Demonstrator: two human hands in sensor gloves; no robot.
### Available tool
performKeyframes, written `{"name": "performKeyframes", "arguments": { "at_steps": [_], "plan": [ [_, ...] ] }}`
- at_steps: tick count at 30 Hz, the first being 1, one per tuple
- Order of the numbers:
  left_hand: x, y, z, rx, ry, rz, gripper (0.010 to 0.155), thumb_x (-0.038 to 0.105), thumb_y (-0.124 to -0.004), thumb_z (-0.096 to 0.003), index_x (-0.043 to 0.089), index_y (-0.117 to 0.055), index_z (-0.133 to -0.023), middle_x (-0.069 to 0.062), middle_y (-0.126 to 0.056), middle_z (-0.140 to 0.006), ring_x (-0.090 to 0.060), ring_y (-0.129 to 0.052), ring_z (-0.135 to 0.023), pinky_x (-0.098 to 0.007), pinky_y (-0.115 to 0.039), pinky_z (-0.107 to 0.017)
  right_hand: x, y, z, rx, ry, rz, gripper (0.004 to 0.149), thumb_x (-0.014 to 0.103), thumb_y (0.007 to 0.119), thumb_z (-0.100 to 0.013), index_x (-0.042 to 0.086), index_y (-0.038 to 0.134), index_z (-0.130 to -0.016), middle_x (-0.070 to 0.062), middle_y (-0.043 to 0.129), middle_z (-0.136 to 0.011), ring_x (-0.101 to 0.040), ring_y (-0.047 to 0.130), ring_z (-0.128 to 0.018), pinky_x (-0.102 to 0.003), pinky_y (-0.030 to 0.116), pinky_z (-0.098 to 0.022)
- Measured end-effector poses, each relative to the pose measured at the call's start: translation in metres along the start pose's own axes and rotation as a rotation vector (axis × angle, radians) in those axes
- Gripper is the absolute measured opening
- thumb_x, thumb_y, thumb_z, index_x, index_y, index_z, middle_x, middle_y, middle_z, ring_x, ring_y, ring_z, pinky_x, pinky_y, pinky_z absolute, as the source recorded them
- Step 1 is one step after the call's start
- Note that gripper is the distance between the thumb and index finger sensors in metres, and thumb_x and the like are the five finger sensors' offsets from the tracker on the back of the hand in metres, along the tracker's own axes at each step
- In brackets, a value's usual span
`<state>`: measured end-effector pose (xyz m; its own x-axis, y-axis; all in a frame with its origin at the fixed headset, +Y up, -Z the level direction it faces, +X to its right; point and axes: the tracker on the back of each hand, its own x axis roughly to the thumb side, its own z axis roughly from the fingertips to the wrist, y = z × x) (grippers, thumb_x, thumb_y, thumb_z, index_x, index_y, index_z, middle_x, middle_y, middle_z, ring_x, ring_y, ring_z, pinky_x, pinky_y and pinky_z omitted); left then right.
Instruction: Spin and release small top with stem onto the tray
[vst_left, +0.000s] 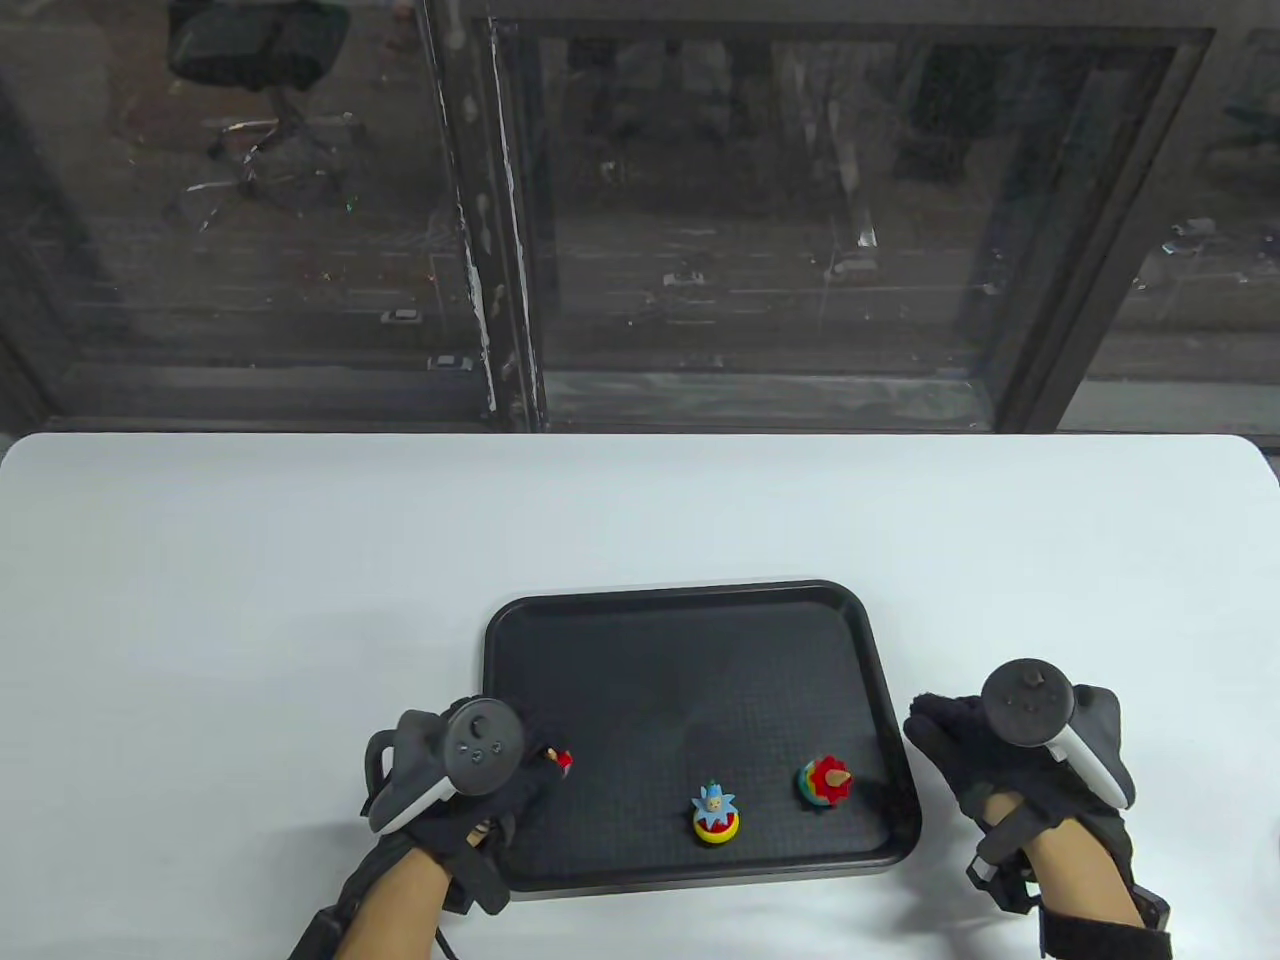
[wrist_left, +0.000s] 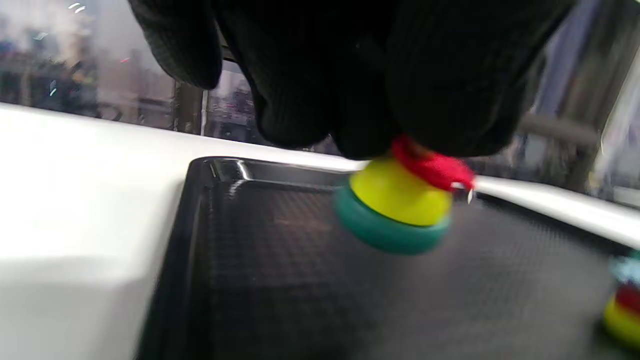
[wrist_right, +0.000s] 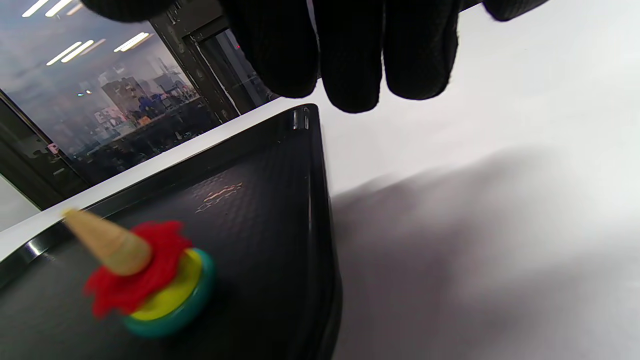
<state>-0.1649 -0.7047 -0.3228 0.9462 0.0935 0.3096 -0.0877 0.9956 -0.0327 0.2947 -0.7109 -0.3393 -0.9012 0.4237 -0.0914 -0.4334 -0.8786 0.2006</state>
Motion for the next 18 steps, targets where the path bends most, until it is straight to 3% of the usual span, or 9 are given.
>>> {"name": "performKeyframes", "arguments": {
  "at_steps": [8, 11, 12, 13, 14, 17, 18],
  "plan": [
    [0.034, -0.002, -0.003, -0.016, -0.147, -0.325, 0.044, 0.034, -0.097, -0.0318, 0.043, -0.092, -0.075, 0.019, -0.109, -0.076, -0.005, -0.104, -0.077, -0.042, -0.07, -0.08, 0.004, 0.002, 0.001, 0.008, -0.023, 0.01, 0.069, 0.064, 0.053, -0.042, 0.029, 0.069, -0.099, -0.008, 0.073, -0.101, -0.037, 0.075, -0.092, -0.066, 0.047, -0.07],
    [0.047, -0.004, -0.003, 0.011, -0.189, -0.447, 0.043, 0.033, -0.098, -0.0302, 0.041, -0.096, -0.072, 0.015, -0.112, -0.071, -0.008, -0.107, -0.073, -0.043, -0.074, -0.078, 0.004, 0.002, 0.001, 0.006, -0.029, 0.009, 0.069, 0.064, 0.053, -0.042, 0.029, 0.069, -0.099, -0.008, 0.073, -0.101, -0.037, 0.075, -0.092, -0.066, 0.047, -0.07],
    [0.05, -0.007, -0.005, 0.006, -0.177, -0.512, 0.043, 0.037, -0.095, -0.0291, 0.038, -0.098, -0.072, 0.011, -0.115, -0.065, -0.011, -0.112, -0.062, -0.047, -0.082, -0.071, 0.004, 0.002, 0.001, 0.007, -0.03, 0.008, 0.069, 0.064, 0.053, -0.042, 0.029, 0.069, -0.099, -0.009, 0.073, -0.101, -0.037, 0.075, -0.092, -0.066, 0.047, -0.07],
    [0.051, -0.011, -0.008, 0.049, -0.1, -0.598, 0.049, 0.052, -0.082, -0.0287, 0.03, -0.101, -0.068, 0.009, -0.118, -0.05, -0.01, -0.116, -0.047, -0.046, -0.088, -0.063, 0.004, 0.002, 0.0, 0.008, -0.031, 0.008, 0.069, 0.064, 0.053, -0.042, 0.029, 0.07, -0.099, -0.009, 0.073, -0.101, -0.037, 0.075, -0.092, -0.066, 0.047, -0.07],
    [0.048, -0.009, -0.01, 0.111, -0.014, -0.601, 0.059, 0.063, -0.06, -0.0285, 0.033, -0.105, -0.052, 0.014, -0.119, -0.035, -0.008, -0.118, -0.037, -0.044, -0.091, -0.059, 0.004, 0.002, 0.0, 0.008, -0.032, 0.011, 0.07, 0.064, 0.053, -0.041, 0.029, 0.07, -0.099, -0.009, 0.073, -0.101, -0.037, 0.075, -0.092, -0.066, 0.047, -0.069],
    [0.022, 0.012, -0.012, 0.15, 0.217, -0.375, 0.064, 0.064, -0.059, -0.0304, 0.028, -0.106, -0.054, 0.008, -0.12, -0.038, -0.014, -0.117, -0.038, -0.048, -0.088, -0.059, 0.003, 0.0, 0.001, 0.005, -0.033, 0.007, 0.07, 0.064, 0.053, -0.042, 0.028, 0.069, -0.099, -0.009, 0.072, -0.101, -0.038, 0.075, -0.092, -0.067, 0.047, -0.069],
    [0.015, 0.015, -0.01, 0.167, 0.241, -0.33, 0.064, 0.065, -0.059, -0.0308, 0.029, -0.105, -0.057, 0.007, -0.119, -0.041, -0.015, -0.116, -0.042, -0.048, -0.086, -0.061, 0.003, 0.0, 0.001, 0.0, -0.036, 0.001, 0.069, 0.064, 0.053, -0.042, 0.028, 0.07, -0.099, -0.01, 0.073, -0.101, -0.039, 0.075, -0.092, -0.067, 0.047, -0.069]
  ]
}}
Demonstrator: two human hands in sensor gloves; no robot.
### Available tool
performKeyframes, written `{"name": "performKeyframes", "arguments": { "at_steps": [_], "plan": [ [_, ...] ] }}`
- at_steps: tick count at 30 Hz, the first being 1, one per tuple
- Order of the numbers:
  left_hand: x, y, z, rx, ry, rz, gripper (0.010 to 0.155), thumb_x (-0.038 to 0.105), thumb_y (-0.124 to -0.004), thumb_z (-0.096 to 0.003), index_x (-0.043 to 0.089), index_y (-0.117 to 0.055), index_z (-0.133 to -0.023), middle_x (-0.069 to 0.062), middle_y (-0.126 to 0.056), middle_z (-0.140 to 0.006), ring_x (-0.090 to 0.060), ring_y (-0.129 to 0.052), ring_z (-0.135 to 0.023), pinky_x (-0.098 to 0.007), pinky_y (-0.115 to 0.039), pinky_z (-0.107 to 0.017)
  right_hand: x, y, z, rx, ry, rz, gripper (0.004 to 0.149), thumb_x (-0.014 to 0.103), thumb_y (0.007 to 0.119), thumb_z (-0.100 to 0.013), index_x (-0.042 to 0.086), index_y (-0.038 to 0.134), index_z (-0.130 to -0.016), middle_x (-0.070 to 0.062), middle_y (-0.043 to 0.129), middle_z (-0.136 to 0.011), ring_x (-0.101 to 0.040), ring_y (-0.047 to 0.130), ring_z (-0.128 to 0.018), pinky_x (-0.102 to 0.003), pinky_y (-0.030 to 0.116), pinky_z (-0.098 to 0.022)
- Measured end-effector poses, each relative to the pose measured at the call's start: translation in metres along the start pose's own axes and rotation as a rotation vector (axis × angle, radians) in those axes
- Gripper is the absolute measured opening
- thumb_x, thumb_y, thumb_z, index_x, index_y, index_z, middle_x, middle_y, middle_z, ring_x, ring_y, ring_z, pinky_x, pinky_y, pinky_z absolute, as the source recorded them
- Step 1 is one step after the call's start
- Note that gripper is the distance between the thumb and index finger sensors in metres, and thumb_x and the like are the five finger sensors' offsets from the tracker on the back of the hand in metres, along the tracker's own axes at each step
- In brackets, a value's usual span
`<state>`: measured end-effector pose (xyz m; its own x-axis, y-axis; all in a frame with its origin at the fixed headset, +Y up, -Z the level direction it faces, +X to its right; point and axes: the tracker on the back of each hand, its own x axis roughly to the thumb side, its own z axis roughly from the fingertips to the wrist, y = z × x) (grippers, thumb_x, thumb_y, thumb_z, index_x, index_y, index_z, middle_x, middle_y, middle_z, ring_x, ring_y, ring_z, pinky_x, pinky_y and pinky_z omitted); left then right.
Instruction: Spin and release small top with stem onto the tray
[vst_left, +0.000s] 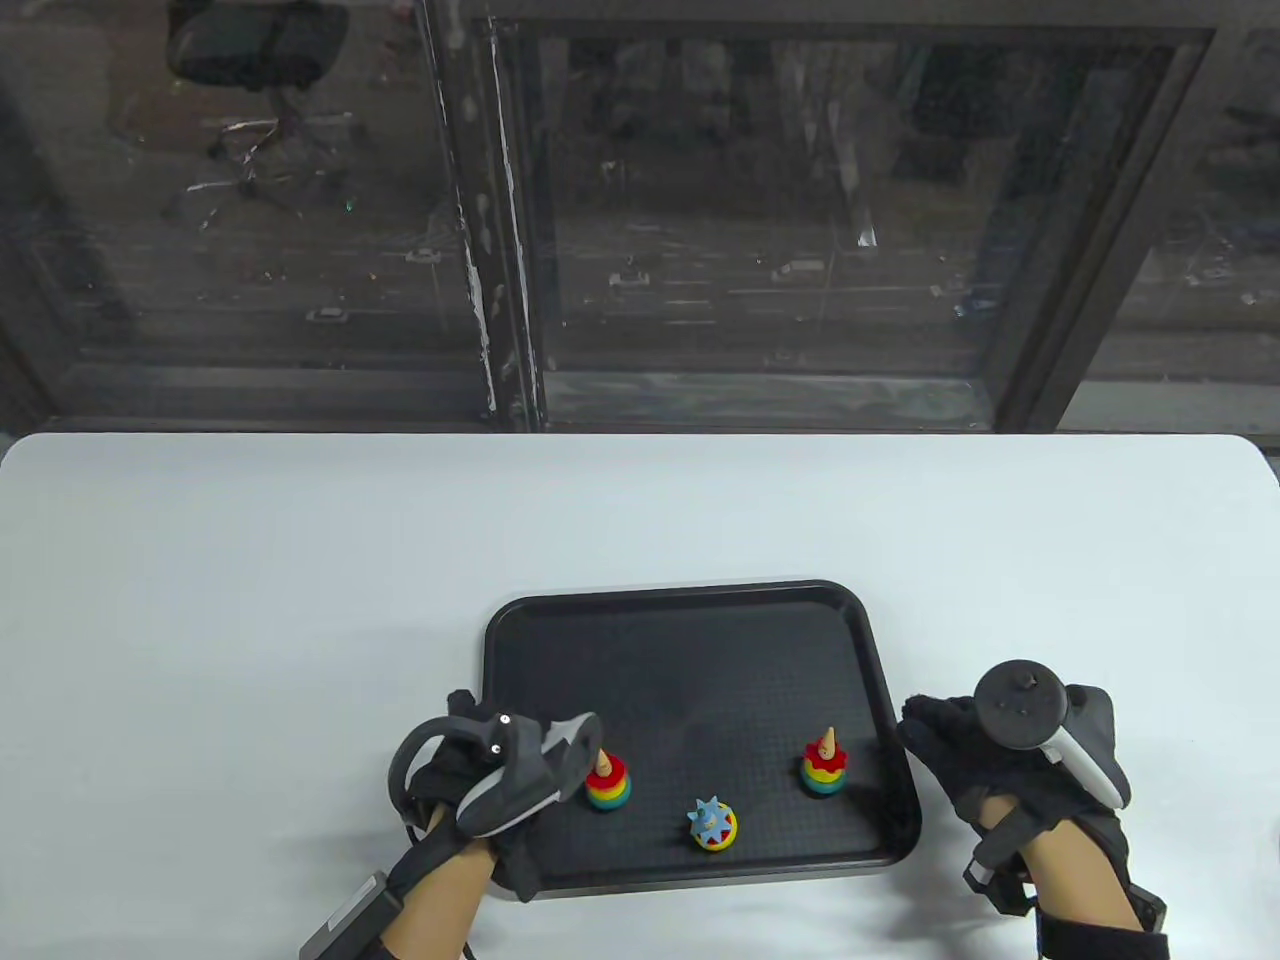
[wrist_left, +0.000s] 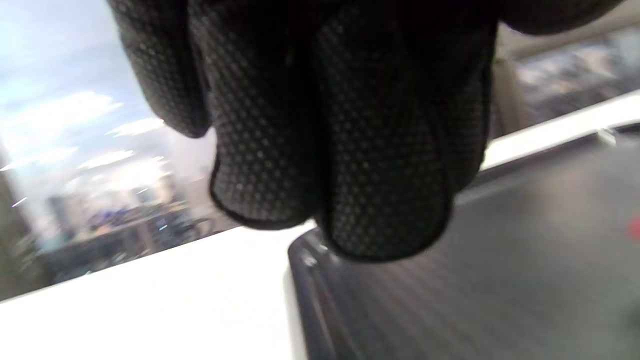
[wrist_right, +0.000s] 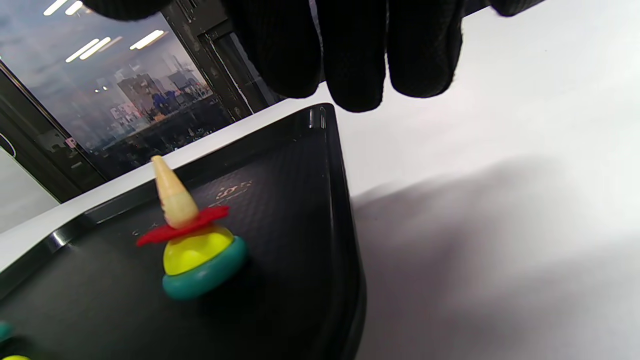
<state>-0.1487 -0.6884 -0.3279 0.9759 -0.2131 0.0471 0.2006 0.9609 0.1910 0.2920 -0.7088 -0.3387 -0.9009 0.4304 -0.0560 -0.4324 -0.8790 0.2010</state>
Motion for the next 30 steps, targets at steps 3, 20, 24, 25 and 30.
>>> {"name": "performKeyframes", "arguments": {
  "at_steps": [3, 20, 24, 25, 30],
  "plan": [
    [-0.02, -0.001, 0.007, 0.013, 0.049, 0.122, 0.065, 0.067, -0.061, -0.0309, 0.029, -0.103, -0.063, 0.005, -0.118, -0.05, -0.017, -0.114, -0.051, -0.05, -0.082, -0.066, 0.0, -0.003, -0.001, -0.011, -0.001, -0.005, 0.069, 0.064, 0.054, -0.042, 0.028, 0.07, -0.099, -0.01, 0.072, -0.101, -0.039, 0.074, -0.092, -0.067, 0.046, -0.069],
    [-0.039, -0.006, 0.018, -0.082, -0.03, 0.315, 0.085, 0.082, -0.051, -0.032, 0.05, -0.045, -0.111, 0.005, -0.036, -0.131, -0.039, -0.035, -0.121, -0.066, -0.033, -0.083, 0.018, -0.014, 0.016, -0.174, -0.091, 0.048, 0.076, 0.067, 0.053, -0.041, 0.037, 0.038, -0.11, -0.009, 0.03, -0.116, -0.044, 0.037, -0.107, -0.069, 0.031, -0.071],
    [-0.043, -0.008, 0.017, -0.115, -0.018, 0.342, 0.086, 0.082, -0.051, -0.0323, 0.05, -0.041, -0.111, 0.004, -0.028, -0.131, -0.039, -0.025, -0.121, -0.067, -0.028, -0.083, 0.024, -0.013, 0.016, -0.171, -0.104, 0.059, 0.076, 0.068, 0.053, -0.042, 0.037, 0.037, -0.11, -0.009, 0.029, -0.116, -0.044, 0.035, -0.107, -0.069, 0.03, -0.071],
    [-0.044, -0.008, 0.017, -0.118, -0.018, 0.347, 0.086, 0.082, -0.05, -0.0323, 0.05, -0.04, -0.112, 0.005, -0.026, -0.131, -0.039, -0.021, -0.121, -0.066, -0.026, -0.083, 0.024, -0.013, 0.016, -0.171, -0.106, 0.061, 0.076, 0.067, 0.053, -0.042, 0.037, 0.037, -0.11, -0.009, 0.029, -0.116, -0.045, 0.035, -0.107, -0.069, 0.03, -0.071],
    [-0.045, -0.008, 0.016, -0.117, -0.021, 0.375, 0.087, 0.082, -0.049, -0.0322, 0.051, -0.036, -0.112, 0.005, -0.019, -0.132, -0.039, -0.012, -0.12, -0.066, -0.021, -0.082, 0.024, -0.014, 0.015, -0.173, -0.098, 0.057, 0.076, 0.067, 0.053, -0.042, 0.038, 0.037, -0.11, -0.009, 0.025, -0.117, -0.045, 0.033, -0.108, -0.069, 0.029, -0.071]
  ]
}}
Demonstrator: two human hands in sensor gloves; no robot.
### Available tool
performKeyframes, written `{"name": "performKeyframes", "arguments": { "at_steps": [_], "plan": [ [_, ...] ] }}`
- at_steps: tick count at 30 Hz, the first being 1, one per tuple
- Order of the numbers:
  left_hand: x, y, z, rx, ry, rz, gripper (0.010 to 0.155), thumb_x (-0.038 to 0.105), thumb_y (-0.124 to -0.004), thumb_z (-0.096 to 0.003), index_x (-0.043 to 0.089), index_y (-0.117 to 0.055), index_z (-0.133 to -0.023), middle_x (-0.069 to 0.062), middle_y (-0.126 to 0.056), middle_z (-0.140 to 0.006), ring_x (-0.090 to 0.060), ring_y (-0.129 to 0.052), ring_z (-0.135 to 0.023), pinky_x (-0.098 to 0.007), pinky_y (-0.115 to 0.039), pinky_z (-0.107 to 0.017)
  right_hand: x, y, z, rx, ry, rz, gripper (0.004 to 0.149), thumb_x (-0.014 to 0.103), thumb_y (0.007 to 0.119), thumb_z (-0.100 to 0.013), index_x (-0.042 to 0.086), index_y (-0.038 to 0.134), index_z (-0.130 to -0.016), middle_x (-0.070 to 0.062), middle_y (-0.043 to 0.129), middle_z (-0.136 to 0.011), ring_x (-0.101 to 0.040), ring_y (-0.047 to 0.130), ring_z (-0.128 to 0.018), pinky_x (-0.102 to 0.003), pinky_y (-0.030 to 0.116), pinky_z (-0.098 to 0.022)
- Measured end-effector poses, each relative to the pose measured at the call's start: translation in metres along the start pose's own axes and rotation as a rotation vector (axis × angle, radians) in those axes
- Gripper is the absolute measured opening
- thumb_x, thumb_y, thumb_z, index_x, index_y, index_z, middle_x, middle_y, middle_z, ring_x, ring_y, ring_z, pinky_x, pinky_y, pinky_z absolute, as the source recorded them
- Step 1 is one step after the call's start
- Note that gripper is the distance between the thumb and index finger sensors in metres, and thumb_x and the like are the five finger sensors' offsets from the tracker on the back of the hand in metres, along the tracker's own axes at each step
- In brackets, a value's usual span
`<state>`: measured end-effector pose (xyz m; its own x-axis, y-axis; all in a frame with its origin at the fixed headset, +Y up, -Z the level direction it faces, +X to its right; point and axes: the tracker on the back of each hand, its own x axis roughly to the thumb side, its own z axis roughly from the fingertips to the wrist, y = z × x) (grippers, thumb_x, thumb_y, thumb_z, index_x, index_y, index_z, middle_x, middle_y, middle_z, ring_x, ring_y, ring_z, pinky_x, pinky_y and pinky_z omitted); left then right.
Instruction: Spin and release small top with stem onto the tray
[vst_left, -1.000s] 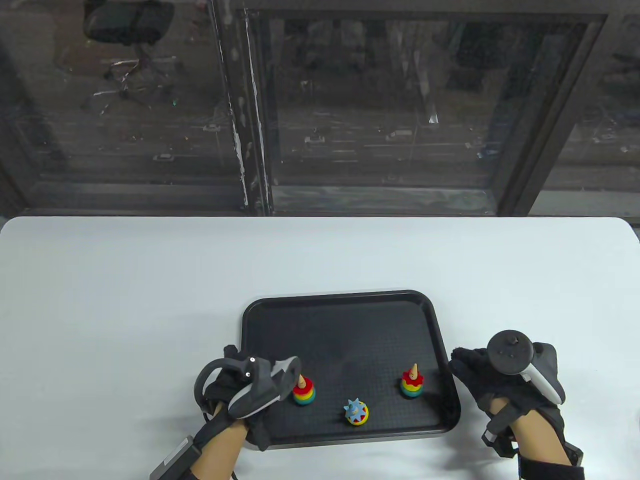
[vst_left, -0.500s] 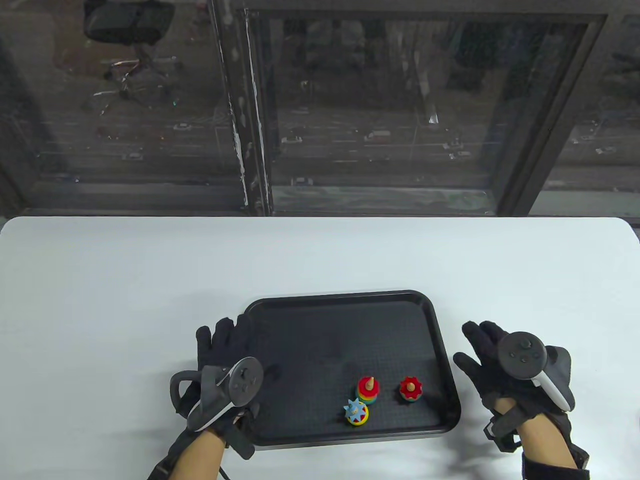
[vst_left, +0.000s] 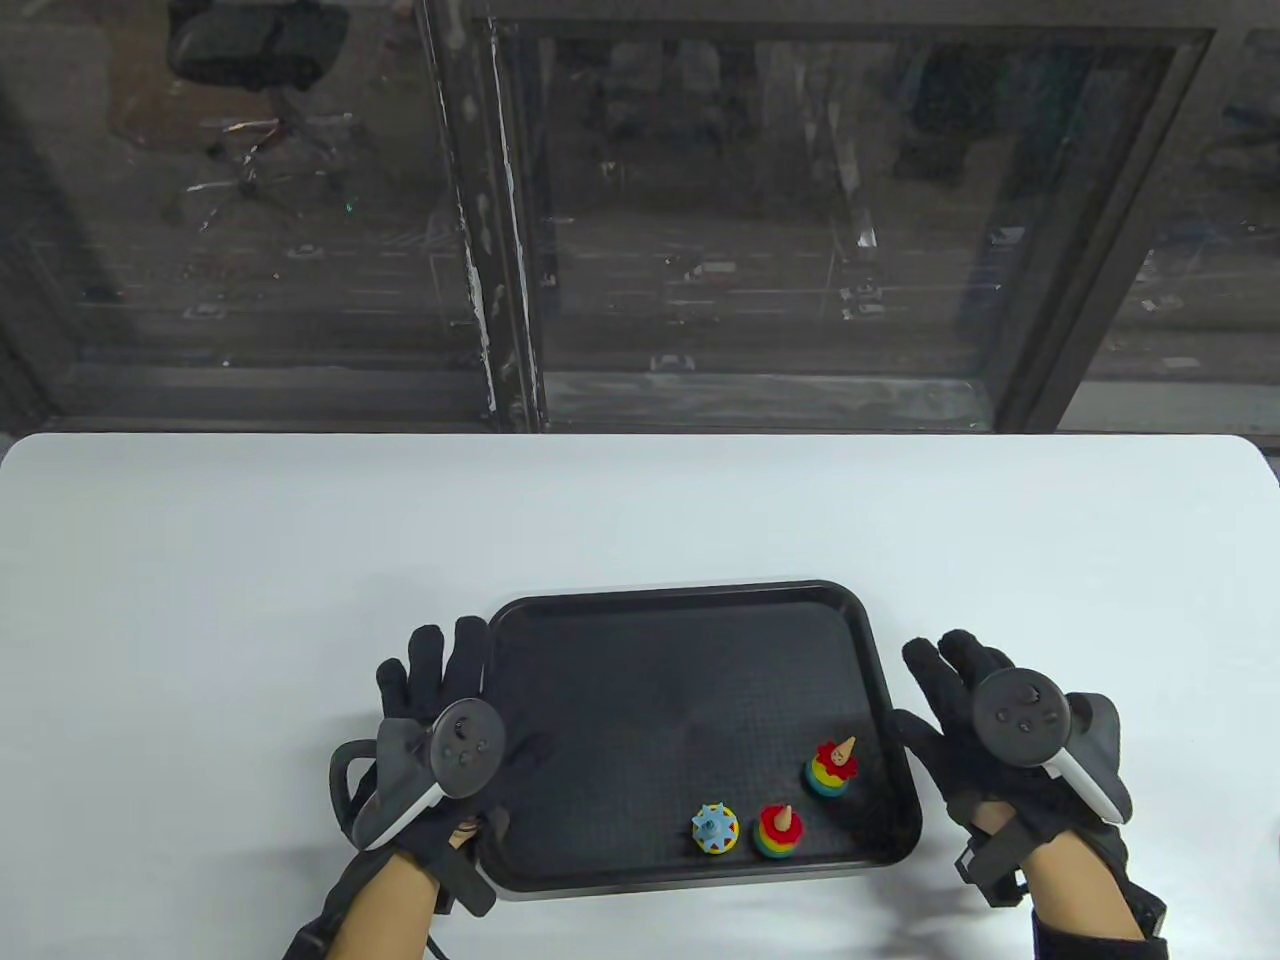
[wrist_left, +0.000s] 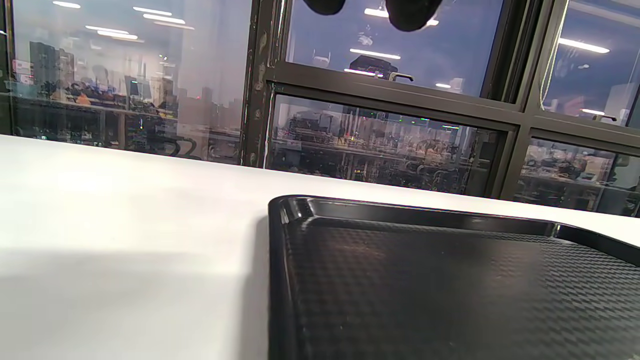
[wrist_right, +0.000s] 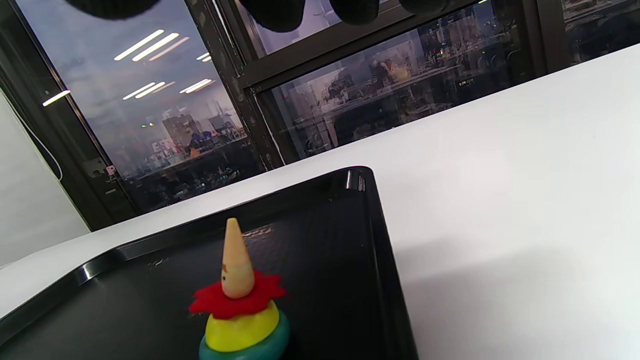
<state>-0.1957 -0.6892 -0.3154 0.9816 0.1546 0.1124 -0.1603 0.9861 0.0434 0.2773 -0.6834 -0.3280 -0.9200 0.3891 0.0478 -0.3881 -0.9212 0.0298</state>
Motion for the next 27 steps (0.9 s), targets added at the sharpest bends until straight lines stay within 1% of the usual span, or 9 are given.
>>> {"name": "performKeyframes", "arguments": {
  "at_steps": [5, 6, 8, 12, 18, 22, 25, 27],
  "plan": [
    [-0.001, -0.002, -0.001, -0.018, 0.001, 0.027, 0.087, 0.082, -0.049, -0.0322, 0.05, -0.035, -0.113, 0.005, -0.018, -0.132, -0.039, -0.01, -0.12, -0.066, -0.02, -0.082, -0.003, -0.001, 0.001, -0.007, 0.004, -0.011, 0.075, 0.067, 0.053, -0.042, 0.039, 0.038, -0.11, -0.01, 0.024, -0.117, -0.046, 0.031, -0.108, -0.069, 0.029, -0.071],
    [-0.001, -0.004, -0.001, -0.027, 0.005, 0.028, 0.088, 0.082, -0.049, -0.0322, 0.05, -0.035, -0.113, 0.005, -0.018, -0.132, -0.04, -0.01, -0.119, -0.066, -0.02, -0.082, -0.004, -0.001, 0.002, -0.009, 0.003, -0.016, 0.075, 0.067, 0.053, -0.042, 0.039, 0.038, -0.11, -0.01, 0.027, -0.116, -0.045, 0.032, -0.108, -0.069, 0.029, -0.071],
    [-0.001, -0.006, -0.002, -0.041, 0.005, 0.02, 0.088, 0.082, -0.048, -0.0321, 0.05, -0.034, -0.113, 0.005, -0.017, -0.132, -0.039, -0.01, -0.12, -0.066, -0.019, -0.082, -0.006, -0.001, 0.002, -0.005, -0.002, -0.028, 0.075, 0.067, 0.053, -0.042, 0.039, 0.039, -0.109, -0.009, 0.027, -0.116, -0.045, 0.031, -0.108, -0.069, 0.028, -0.071],
    [0.001, -0.009, -0.003, -0.056, -0.009, 0.01, 0.088, 0.082, -0.048, -0.0322, 0.05, -0.035, -0.113, 0.004, -0.019, -0.131, -0.04, -0.012, -0.119, -0.066, -0.022, -0.082, -0.009, 0.003, 0.001, 0.014, 0.003, -0.028, 0.074, 0.067, 0.053, -0.042, 0.04, 0.039, -0.109, -0.009, 0.024, -0.117, -0.045, 0.03, -0.108, -0.069, 0.027, -0.071],
    [0.006, -0.011, -0.004, -0.073, -0.026, 0.023, 0.087, 0.082, -0.047, -0.0319, 0.049, -0.037, -0.113, 0.003, -0.023, -0.132, -0.04, -0.015, -0.12, -0.066, -0.023, -0.082, -0.02, 0.007, -0.003, 0.036, 0.04, -0.031, 0.074, 0.067, 0.052, -0.042, 0.041, 0.039, -0.109, -0.008, 0.023, -0.117, -0.044, 0.028, -0.109, -0.069, 0.026, -0.071],
    [0.008, -0.011, -0.005, -0.079, -0.031, 0.04, 0.088, 0.081, -0.047, -0.0318, 0.049, -0.037, -0.113, 0.003, -0.023, -0.132, -0.04, -0.015, -0.12, -0.066, -0.023, -0.082, -0.028, 0.008, -0.006, 0.037, 0.067, -0.039, 0.074, 0.068, 0.052, -0.041, 0.042, 0.039, -0.109, -0.007, 0.022, -0.117, -0.044, 0.025, -0.109, -0.069, 0.025, -0.072],
    [0.007, -0.01, -0.005, -0.077, -0.035, 0.051, 0.088, 0.081, -0.046, -0.0318, 0.049, -0.037, -0.113, 0.003, -0.023, -0.132, -0.04, -0.015, -0.12, -0.066, -0.023, -0.082, -0.032, 0.009, -0.007, 0.04, 0.077, -0.051, 0.075, 0.068, 0.052, -0.041, 0.043, 0.034, -0.11, -0.007, 0.02, -0.118, -0.044, 0.023, -0.11, -0.069, 0.025, -0.072],
    [0.007, -0.009, -0.005, -0.074, -0.036, 0.059, 0.088, 0.081, -0.046, -0.0318, 0.049, -0.037, -0.113, 0.002, -0.023, -0.132, -0.04, -0.016, -0.12, -0.066, -0.023, -0.082, -0.032, 0.01, -0.007, 0.045, 0.079, -0.041, 0.078, 0.069, 0.051, -0.041, 0.044, 0.027, -0.11, -0.007, 0.018, -0.117, -0.045, 0.023, -0.11, -0.069, 0.025, -0.072]
  ]
}}
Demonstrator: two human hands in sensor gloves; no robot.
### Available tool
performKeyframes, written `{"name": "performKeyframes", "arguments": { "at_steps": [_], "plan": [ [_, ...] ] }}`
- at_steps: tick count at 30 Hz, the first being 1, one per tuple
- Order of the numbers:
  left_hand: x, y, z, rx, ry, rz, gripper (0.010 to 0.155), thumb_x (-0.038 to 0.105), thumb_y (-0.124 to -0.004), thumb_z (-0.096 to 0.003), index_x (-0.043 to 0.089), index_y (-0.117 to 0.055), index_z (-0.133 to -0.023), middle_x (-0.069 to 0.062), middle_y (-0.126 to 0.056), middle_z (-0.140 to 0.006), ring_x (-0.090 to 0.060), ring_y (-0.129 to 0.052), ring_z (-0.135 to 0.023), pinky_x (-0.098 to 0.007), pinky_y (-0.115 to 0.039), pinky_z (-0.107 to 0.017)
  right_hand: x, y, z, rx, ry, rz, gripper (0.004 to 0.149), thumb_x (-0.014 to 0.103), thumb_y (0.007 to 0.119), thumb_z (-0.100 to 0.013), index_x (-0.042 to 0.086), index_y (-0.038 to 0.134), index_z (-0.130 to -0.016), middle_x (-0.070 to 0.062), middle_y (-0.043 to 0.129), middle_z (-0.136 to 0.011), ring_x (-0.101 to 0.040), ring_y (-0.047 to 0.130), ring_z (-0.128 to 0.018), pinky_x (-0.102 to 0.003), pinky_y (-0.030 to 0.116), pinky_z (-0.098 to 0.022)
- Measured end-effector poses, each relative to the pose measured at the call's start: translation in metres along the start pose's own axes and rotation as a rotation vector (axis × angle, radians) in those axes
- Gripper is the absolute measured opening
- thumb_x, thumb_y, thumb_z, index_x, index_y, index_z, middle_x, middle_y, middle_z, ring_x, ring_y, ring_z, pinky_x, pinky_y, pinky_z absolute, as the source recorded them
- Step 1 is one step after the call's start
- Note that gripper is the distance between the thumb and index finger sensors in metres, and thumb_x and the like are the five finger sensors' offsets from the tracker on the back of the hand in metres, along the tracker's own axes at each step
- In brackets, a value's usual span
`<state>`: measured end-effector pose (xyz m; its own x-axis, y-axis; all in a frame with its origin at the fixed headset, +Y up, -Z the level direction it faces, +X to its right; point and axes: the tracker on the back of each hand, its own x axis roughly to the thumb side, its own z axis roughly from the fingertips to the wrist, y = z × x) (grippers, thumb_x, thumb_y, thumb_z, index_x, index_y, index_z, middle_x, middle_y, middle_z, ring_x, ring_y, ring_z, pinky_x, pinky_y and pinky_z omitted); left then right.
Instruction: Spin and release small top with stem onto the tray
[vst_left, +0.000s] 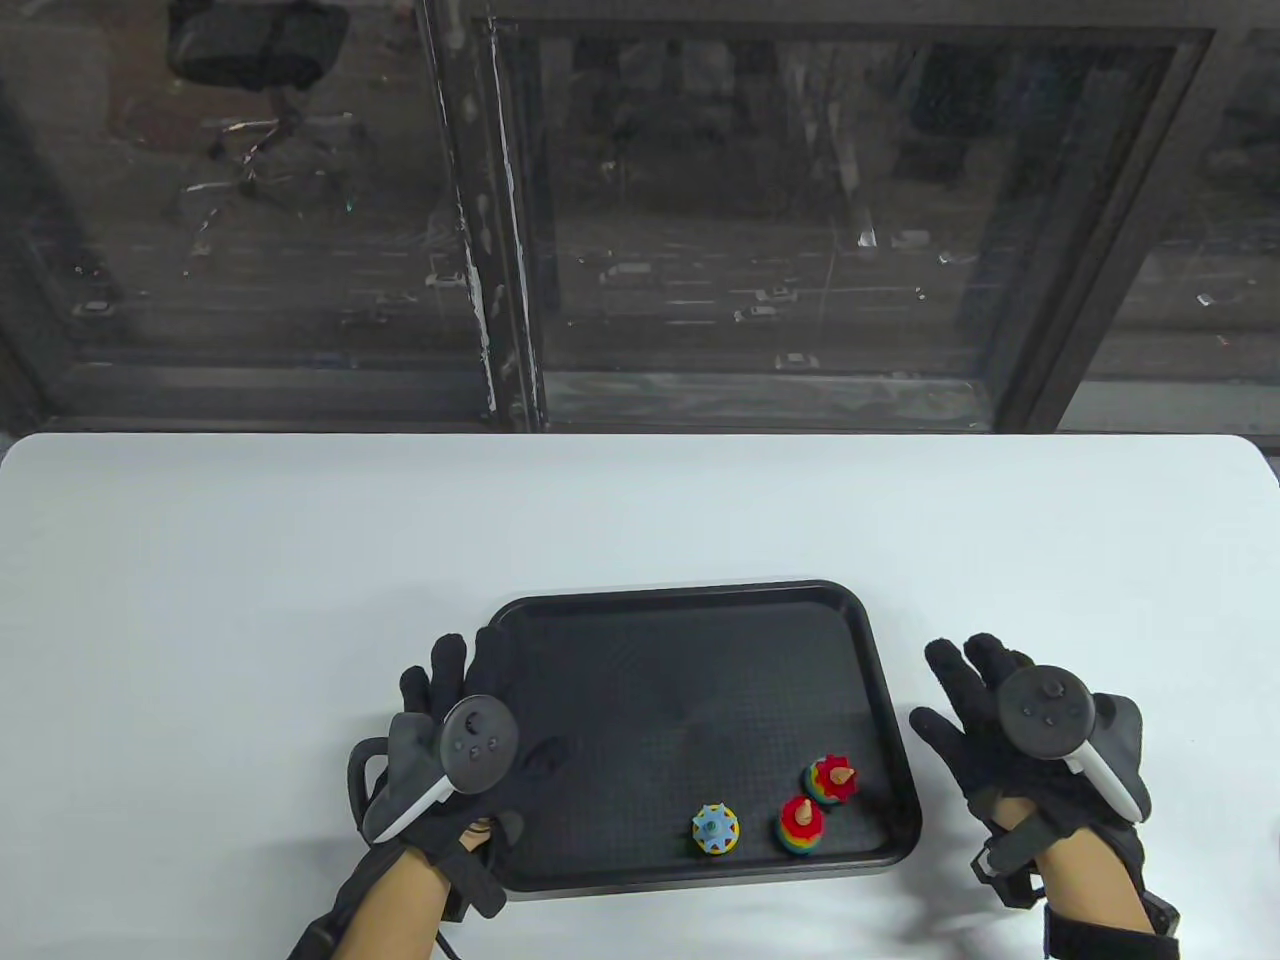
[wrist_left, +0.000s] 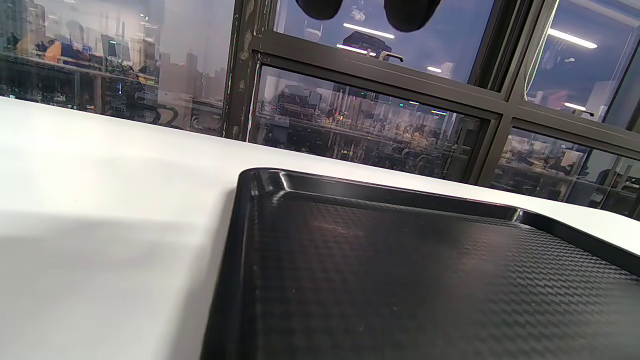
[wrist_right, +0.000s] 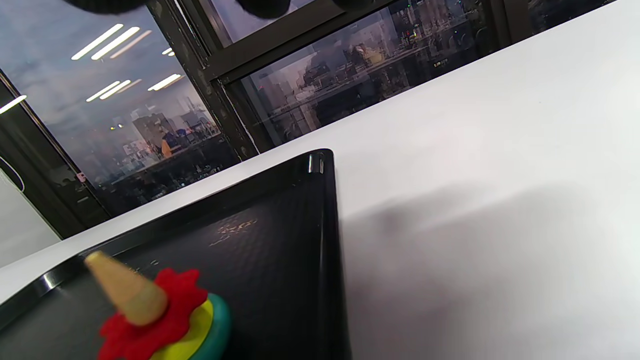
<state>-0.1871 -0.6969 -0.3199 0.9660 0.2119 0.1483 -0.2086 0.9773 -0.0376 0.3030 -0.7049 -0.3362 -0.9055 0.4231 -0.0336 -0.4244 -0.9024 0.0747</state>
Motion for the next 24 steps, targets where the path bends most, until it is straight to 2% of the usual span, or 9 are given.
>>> {"name": "performKeyframes", "arguments": {
  "at_steps": [8, 15, 20, 24],
  "plan": [
    [-0.002, 0.01, 0.002, 0.027, -0.009, 0.062, 0.088, 0.081, -0.046, -0.0315, 0.049, -0.037, -0.113, 0.001, -0.023, -0.132, -0.04, -0.015, -0.12, -0.066, -0.022, -0.081, 0.001, 0.005, -0.001, 0.028, 0.0, 0.05, 0.089, 0.075, 0.053, -0.038, 0.042, 0.004, -0.105, -0.006, 0.012, -0.117, -0.045, 0.02, -0.11, -0.069, 0.024, -0.072],
    [-0.004, 0.013, 0.003, 0.0, -0.007, 0.068, 0.089, 0.082, -0.045, -0.0314, 0.05, -0.032, -0.113, 0.002, -0.018, -0.132, -0.042, -0.011, -0.119, -0.067, -0.02, -0.081, 0.0, 0.006, 0.0, 0.036, 0.008, 0.048, 0.091, 0.076, 0.053, -0.036, 0.042, 0.003, -0.105, -0.007, 0.011, -0.117, -0.045, 0.018, -0.11, -0.07, 0.024, -0.072],
    [-0.002, 0.014, 0.003, -0.004, -0.013, 0.058, 0.09, 0.083, -0.045, -0.0314, 0.051, -0.026, -0.113, -0.002, -0.013, -0.131, -0.046, -0.011, -0.118, -0.069, -0.021, -0.08, -0.001, 0.006, 0.0, 0.052, 0.014, 0.039, 0.096, 0.077, 0.055, -0.036, 0.039, -0.004, -0.102, -0.007, 0.01, -0.117, -0.046, 0.018, -0.11, -0.07, 0.024, -0.072],
    [-0.003, 0.014, 0.004, 0.005, -0.001, 0.052, 0.09, 0.084, -0.045, -0.0311, 0.052, -0.021, -0.112, -0.005, -0.008, -0.129, -0.048, -0.01, -0.117, -0.07, -0.022, -0.08, -0.002, 0.003, 0.003, 0.048, 0.007, 0.022, 0.096, 0.077, 0.055, -0.036, 0.04, -0.001, -0.103, -0.007, 0.01, -0.117, -0.046, 0.018, -0.109, -0.071, 0.025, -0.071]
  ]
}}
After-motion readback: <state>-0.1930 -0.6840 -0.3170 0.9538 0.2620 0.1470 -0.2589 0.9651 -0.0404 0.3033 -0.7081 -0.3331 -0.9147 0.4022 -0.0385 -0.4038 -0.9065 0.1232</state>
